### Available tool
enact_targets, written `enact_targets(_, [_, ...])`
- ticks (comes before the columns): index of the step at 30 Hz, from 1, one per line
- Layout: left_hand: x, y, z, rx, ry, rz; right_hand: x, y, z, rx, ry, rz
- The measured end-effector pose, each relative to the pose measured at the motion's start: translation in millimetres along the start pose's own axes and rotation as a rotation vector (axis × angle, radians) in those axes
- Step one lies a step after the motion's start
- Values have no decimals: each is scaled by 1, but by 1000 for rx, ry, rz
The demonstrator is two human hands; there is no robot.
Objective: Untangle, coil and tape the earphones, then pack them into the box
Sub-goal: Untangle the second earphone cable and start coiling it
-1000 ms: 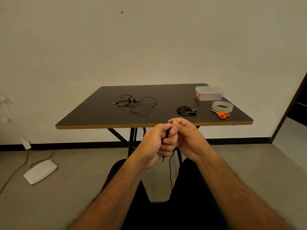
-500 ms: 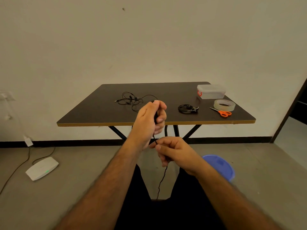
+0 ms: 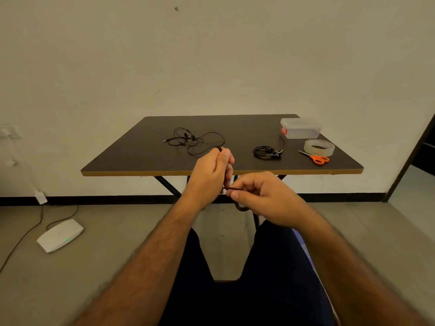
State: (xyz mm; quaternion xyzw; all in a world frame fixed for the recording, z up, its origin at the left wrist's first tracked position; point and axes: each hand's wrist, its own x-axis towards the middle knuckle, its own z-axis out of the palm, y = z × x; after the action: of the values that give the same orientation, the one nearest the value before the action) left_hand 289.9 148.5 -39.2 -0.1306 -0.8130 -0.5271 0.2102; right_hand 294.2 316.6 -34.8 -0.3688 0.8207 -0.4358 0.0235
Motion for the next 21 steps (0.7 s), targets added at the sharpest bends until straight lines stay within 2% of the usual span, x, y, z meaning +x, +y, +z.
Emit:
enact_targets(3, [-1,0,-4,0,-5,-23,2,5,-5,-80,80,-8])
enact_targets(7, [-5,2,-1,-17,-199,-94,7,5,-14,-129,159,-61])
enact_targets(11, [-7,3,4,-212,-323,-199,17,2,-26,-126,141,-120])
enact_targets(14, [-8,3,5,-253,-374,-259,24,0,-36,-104,176,-158])
enact_targets(17, [-11,3,8,-360,-430,-323,32,2,-42,90,161,-168])
enact_targets(21, [-13,3,11,-667,-482,-381,42,12,-37,390,185,-161])
